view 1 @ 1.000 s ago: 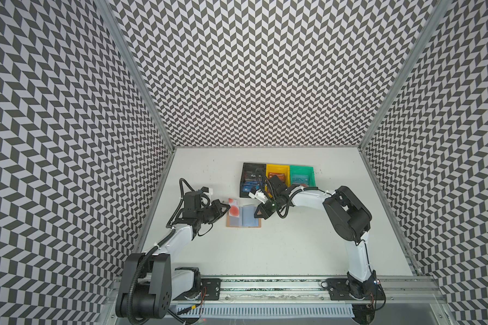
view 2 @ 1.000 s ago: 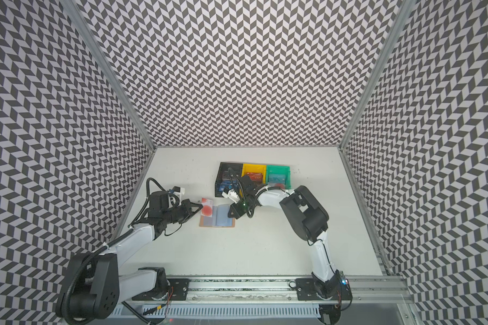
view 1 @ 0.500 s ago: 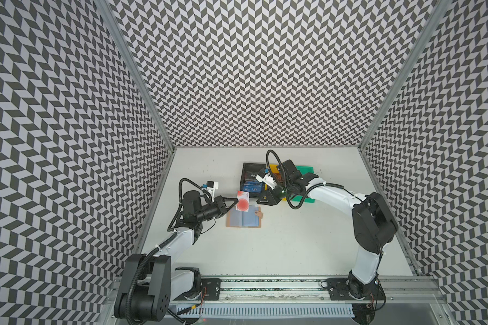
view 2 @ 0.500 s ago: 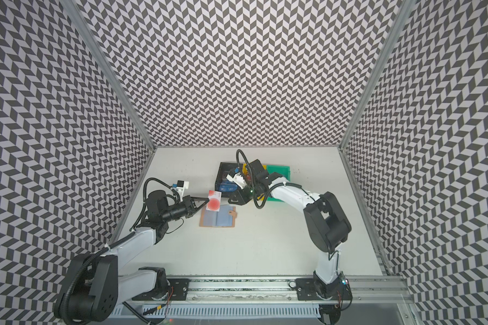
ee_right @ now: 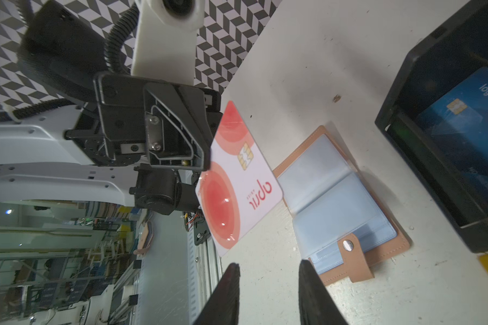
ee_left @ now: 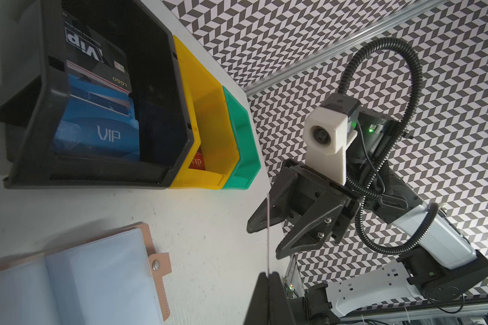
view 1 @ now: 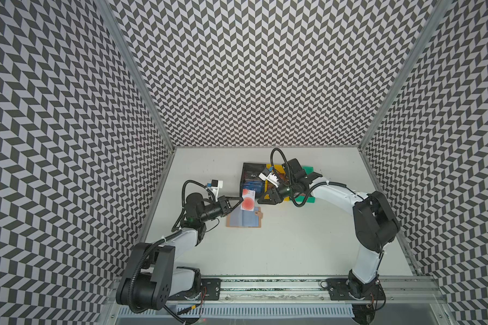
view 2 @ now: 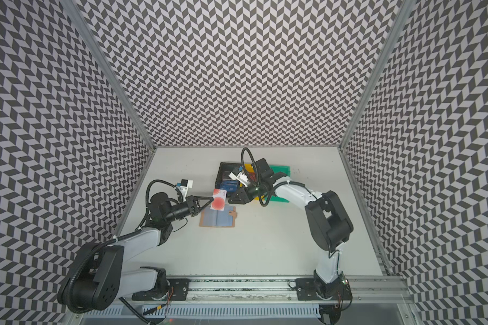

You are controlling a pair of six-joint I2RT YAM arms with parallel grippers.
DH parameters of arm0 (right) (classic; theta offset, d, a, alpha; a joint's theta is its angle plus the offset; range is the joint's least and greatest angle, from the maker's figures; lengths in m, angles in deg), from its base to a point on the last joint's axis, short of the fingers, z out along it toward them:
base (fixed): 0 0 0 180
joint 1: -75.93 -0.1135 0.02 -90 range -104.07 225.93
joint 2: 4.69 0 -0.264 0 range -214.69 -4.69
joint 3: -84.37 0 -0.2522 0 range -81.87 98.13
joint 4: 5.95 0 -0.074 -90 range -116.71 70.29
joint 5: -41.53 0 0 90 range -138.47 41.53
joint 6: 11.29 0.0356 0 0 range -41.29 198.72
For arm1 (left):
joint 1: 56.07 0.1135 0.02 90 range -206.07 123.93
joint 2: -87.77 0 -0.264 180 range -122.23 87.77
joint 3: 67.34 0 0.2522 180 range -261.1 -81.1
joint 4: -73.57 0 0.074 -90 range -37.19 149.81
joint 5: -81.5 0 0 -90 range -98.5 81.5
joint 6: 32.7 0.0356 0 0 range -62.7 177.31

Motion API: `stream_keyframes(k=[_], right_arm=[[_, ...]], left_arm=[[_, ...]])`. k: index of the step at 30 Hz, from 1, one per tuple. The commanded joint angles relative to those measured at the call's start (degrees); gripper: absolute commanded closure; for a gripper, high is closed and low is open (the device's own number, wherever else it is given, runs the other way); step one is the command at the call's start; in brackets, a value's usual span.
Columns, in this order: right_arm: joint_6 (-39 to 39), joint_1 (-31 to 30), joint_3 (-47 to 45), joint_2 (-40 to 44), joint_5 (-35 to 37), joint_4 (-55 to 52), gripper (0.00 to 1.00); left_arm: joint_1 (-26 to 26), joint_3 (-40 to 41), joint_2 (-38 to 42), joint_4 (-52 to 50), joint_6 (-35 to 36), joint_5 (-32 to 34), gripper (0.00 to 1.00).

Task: Take the credit cards out of the card holder
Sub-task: Place the credit card in the storage box.

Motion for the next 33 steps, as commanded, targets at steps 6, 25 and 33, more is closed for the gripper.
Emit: stream_keyframes(k=[6, 25, 33], right_arm=[[1.95, -0.25, -1.78, 0.1, -6.1, 6.34, 0.64], [3.27, -0.46, -4.04, -0.57, -5.61, 8.93, 0.64], [4.78, -0.55, -4.47, -1.26, -7.45, 11.74, 0.64]], left_arm=[[-1.83, -1.0, -2.28, 3.98, -0.7, 1.21, 1.0], [-2.49, -1.45, -3.3, 4.29, -0.54, 2.07, 1.0], [-2.57, -1.44, -3.09, 4.57, -0.75, 2.16, 1.0]])
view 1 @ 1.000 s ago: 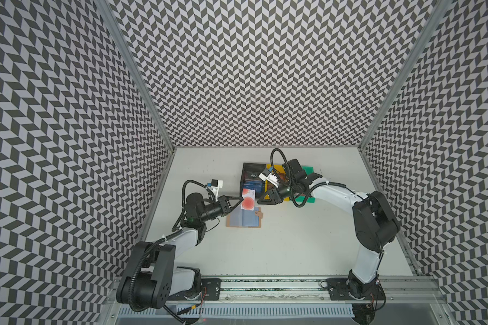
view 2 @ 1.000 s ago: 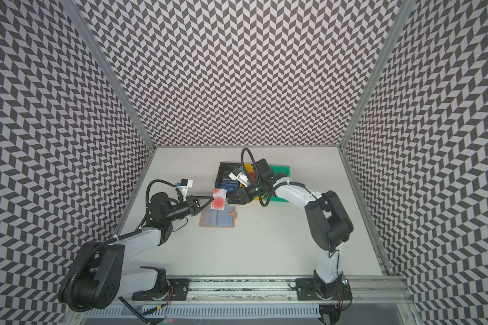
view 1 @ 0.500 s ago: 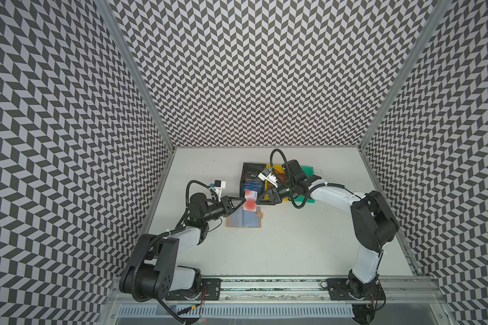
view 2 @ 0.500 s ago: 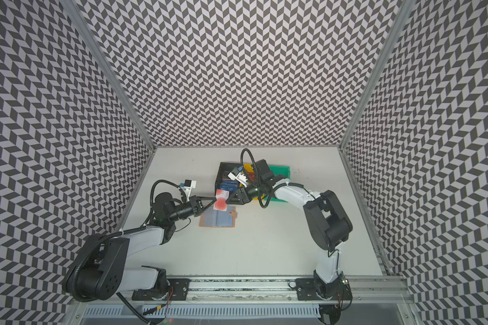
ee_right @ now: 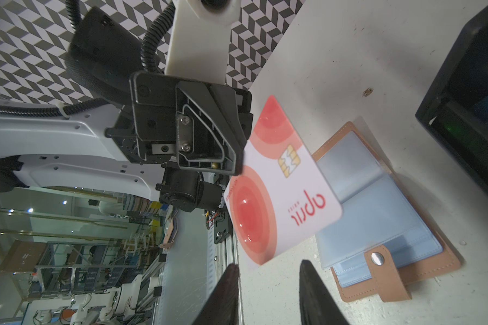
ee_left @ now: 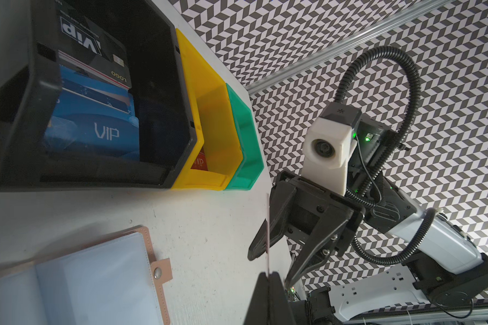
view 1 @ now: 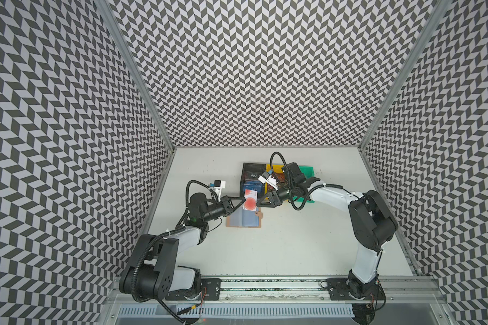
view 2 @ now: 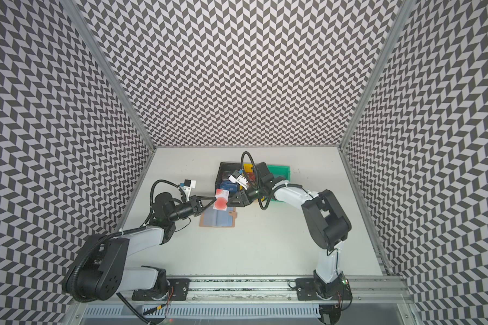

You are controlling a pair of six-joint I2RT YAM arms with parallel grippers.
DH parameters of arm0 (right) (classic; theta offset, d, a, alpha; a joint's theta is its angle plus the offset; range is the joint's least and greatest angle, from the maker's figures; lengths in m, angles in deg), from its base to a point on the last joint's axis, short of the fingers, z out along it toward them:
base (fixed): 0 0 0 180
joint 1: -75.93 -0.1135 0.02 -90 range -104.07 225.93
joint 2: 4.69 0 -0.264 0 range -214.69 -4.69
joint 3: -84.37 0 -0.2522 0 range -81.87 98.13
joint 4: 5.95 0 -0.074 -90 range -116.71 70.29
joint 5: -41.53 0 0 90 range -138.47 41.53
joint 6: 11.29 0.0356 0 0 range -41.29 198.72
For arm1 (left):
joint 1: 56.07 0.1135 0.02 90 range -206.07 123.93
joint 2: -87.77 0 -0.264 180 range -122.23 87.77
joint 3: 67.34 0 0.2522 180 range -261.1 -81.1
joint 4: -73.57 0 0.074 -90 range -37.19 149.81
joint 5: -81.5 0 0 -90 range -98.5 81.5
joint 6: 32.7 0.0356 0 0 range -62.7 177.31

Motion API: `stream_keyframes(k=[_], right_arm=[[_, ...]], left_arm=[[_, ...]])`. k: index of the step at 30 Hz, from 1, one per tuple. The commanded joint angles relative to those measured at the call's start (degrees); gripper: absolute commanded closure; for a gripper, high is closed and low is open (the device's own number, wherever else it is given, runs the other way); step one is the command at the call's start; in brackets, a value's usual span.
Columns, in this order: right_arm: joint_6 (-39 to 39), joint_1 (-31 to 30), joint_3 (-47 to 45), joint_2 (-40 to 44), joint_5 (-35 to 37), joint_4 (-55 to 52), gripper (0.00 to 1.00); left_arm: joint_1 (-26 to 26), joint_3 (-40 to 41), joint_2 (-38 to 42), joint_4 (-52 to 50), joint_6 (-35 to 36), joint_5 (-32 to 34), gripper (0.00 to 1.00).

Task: Take the credit cards out of the card holder
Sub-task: Place the credit card in the storage box.

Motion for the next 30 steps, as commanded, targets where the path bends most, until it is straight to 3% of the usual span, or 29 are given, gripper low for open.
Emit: stream_keyframes(k=[1, 11, 22, 30], right_arm=[[0.95, -0.29, -0.42, -0.26, -1.97, 4.18, 0.64], [3.11, -1.68, 0.51, -2.64, -3.83, 7.55, 0.66], [2.25, -1.49, 0.21, -1.33, -5.62, 7.34, 1.0], [2.07, -0.55, 0.82, 0.29, -5.81, 6.34, 1.0]], left_arm=[[-0.35, -1.31, 0.79, 1.16, -0.04, 0.18, 1.0], [-0.62, -1.32, 0.84, 1.59, -0.19, 0.04, 1.0], [-0.7, -1.3, 0.52, -2.43, 2.09, 0.42, 1.0], [-0.83, -1.24, 0.64, -7.78, 5.56, 1.19, 1.0]])
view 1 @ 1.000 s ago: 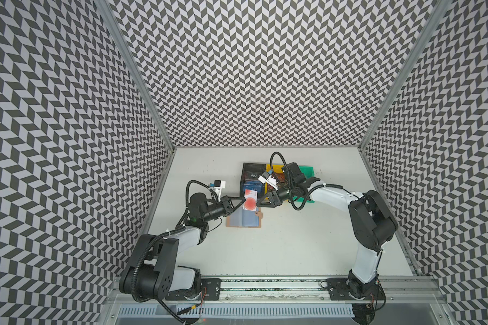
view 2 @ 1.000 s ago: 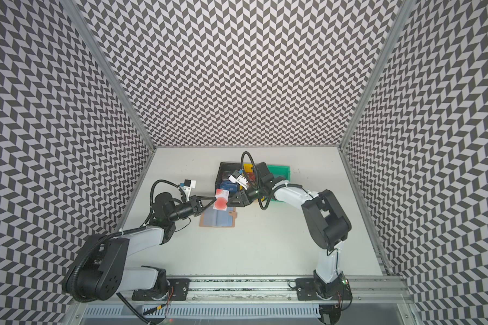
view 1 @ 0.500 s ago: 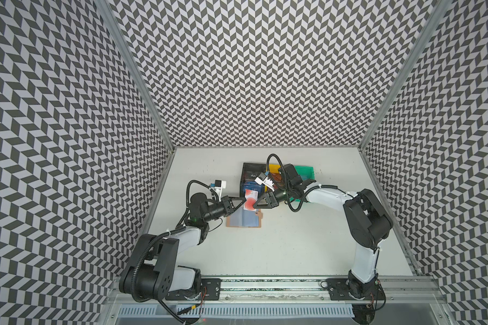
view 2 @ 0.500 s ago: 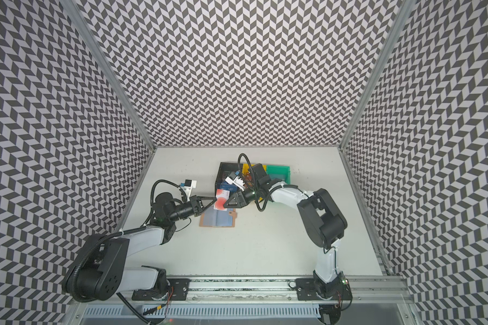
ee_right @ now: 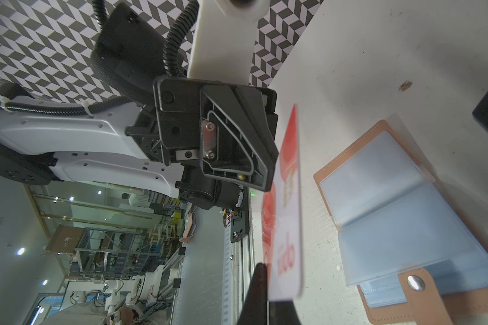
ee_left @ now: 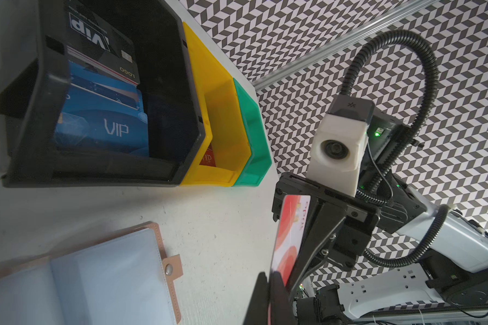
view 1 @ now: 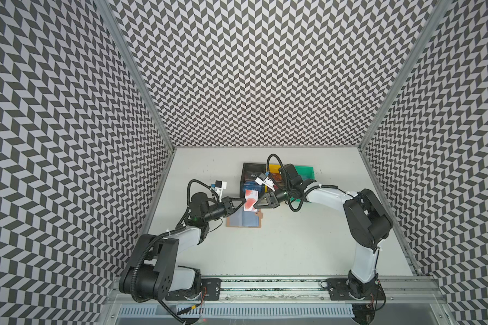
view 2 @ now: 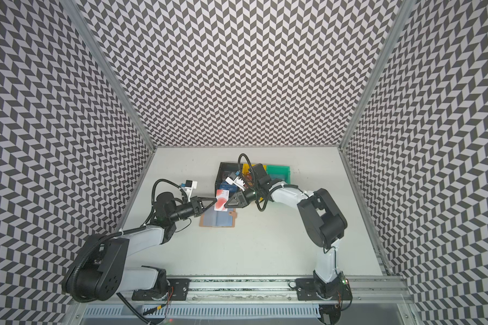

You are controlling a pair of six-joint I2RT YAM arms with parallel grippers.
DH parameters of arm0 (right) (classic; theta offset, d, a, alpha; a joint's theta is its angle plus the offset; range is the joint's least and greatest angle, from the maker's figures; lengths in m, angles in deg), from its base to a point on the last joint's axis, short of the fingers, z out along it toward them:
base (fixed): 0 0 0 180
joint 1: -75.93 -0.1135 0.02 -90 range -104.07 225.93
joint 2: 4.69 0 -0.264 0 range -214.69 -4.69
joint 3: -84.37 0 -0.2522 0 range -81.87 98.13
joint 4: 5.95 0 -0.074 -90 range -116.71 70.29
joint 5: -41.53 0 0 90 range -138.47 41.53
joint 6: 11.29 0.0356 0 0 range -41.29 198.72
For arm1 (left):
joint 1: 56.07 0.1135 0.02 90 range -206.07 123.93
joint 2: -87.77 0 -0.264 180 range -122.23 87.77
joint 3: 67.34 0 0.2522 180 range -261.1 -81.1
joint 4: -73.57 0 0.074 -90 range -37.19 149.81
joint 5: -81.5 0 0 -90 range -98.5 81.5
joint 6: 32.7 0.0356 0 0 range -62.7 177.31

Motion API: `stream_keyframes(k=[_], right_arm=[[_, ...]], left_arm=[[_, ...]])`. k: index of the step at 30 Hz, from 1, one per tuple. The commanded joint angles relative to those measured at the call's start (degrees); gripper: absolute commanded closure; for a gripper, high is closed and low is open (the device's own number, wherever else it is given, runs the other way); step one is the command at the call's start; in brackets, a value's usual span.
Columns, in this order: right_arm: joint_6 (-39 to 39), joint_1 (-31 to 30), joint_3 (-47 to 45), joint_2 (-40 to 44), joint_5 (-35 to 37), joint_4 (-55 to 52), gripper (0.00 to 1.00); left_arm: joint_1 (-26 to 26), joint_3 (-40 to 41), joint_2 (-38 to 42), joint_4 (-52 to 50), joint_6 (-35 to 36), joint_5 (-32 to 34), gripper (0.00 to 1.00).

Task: Take the credit cards out of the card holder
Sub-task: Place the credit card in the storage box.

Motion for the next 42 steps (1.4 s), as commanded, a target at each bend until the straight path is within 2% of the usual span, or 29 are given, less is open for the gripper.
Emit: stream_keyframes(k=[1, 3, 8, 11, 13, 19, 22, 26, 28, 34, 38, 42], right_arm=[[-1.41, 0.62, 1.11, 2.55, -1.22, 2.2, 1.0], [-2.45, 0.86, 2.01, 2.71, -1.04, 0.44, 1.0], [-13.26, 2.1, 8.1, 1.69, 2.74, -15.26, 1.0], [-19.74, 2.72, 11.79, 0.61, 5.82, -24.34, 1.0], [-23.29, 2.82, 14.34, 0.14, 11.06, -29.98, 1.0], [-32.14, 2.79, 18.4, 3.83, 43.44, -40.21, 1.0], [-36.85, 2.82, 17.44, 7.19, 53.55, -40.86, 1.0], [-43.37, 2.76, 18.82, 10.47, 60.07, -42.93, 1.0], [-45.46, 2.61, 19.3, 11.53, 66.35, -43.0, 1.0], [-54.34, 2.9, 21.76, 9.36, 80.27, -49.0, 1.0], [-57.79, 2.91, 23.43, 8.45, 82.51, -51.65, 1.0], [-64.04, 2.91, 23.45, 10.54, 81.77, -54.81, 1.0]], left_arm=[[-0.37, -0.79, 0.6, -4.01, 1.74, 0.47, 1.0], [-0.46, -0.61, 0.85, -5.29, 2.52, 0.69, 0.96], [-0.37, -1.5, 2.72, -9.66, 4.81, 2.26, 0.74], [-0.37, -2.6, 4.02, -13.5, 6.89, 3.34, 0.69], [-0.22, -3.06, 4.74, -15.46, 7.94, 4.07, 0.68], [0.83, -3.61, 5.18, -18.32, 9.47, 4.99, 0.67], [1.11, -4.49, 4.21, -19.73, 10.16, 5.18, 0.67], [1.12, -5.22, 3.11, -20.64, 10.97, 5.41, 0.67], [1.12, -5.46, 2.52, -20.86, 11.14, 5.43, 0.67], [1.13, -5.67, 1.65, -20.41, 11.01, 5.21, 0.67], [1.28, -5.57, 1.9, -20.6, 11.23, 5.25, 0.67], [1.6, -5.59, 1.32, -20.66, 11.37, 5.24, 0.67]])
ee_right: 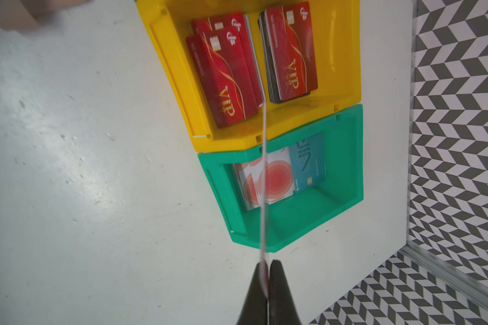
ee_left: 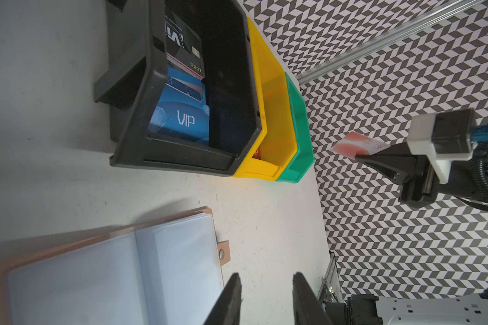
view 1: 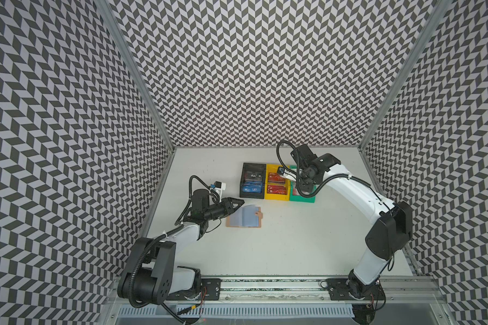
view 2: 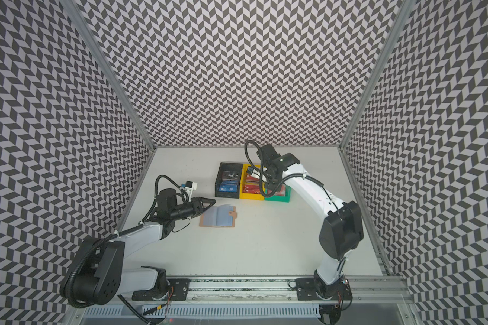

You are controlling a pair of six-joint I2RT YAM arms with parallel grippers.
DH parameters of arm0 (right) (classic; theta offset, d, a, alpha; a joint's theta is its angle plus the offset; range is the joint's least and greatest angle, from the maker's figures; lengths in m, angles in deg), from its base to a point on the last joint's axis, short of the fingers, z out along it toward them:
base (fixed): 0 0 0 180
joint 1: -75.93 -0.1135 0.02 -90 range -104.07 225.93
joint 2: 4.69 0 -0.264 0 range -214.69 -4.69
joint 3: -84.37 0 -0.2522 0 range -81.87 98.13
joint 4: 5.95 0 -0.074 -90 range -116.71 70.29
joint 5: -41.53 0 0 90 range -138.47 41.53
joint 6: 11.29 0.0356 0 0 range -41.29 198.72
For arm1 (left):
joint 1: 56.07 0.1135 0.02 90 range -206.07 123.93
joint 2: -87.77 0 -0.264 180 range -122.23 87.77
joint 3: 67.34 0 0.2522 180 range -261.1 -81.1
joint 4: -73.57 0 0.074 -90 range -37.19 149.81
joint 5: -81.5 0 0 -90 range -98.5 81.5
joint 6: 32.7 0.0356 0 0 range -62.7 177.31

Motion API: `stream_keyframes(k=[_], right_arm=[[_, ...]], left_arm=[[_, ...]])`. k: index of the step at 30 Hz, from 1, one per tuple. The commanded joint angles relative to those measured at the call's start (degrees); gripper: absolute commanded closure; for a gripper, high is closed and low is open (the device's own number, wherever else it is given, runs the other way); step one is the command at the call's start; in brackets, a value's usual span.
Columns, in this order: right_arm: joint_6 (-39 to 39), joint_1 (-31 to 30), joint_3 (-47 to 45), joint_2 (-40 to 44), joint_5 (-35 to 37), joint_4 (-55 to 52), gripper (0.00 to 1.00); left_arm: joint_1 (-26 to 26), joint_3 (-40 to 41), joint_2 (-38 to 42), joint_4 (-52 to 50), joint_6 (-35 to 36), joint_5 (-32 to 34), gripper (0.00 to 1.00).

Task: Take the credit cards out of the card holder
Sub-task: Place the credit card in the storage box.

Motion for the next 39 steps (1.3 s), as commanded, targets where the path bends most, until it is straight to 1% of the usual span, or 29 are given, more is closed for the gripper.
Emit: stream_keyframes(k=[1, 4, 15, 23, 39], right_arm=[[-7.83, 0.08, 0.85, 2.08, 2.09, -3.04, 1.0], [-10.51, 1.0, -0.02, 3.34, 1.73, -3.64, 1.0], [-14.02, 5.4, -2.78, 1.55, -2.57, -3.69, 1.0], [-15.2, 6.11, -3.86, -2.12, -4.71, -2.98, 1.0], [-16.39, 7.95, -3.01, -8.81, -5.23, -1.53, 1.0]], left_arm=[[0.53, -1.24, -0.66, -0.42, 0.94, 0.05, 0.67], [0.66, -1.24, -1.46, 0.19, 0.68, 0.01, 0.67], [0.84, -1.7, -3.42, 0.61, 0.6, -0.02, 0.67], [1.17, -2.32, -5.48, 0.94, 0.63, -0.08, 0.68], [2.03, -3.68, -9.37, 1.7, 0.79, -0.18, 0.69]])
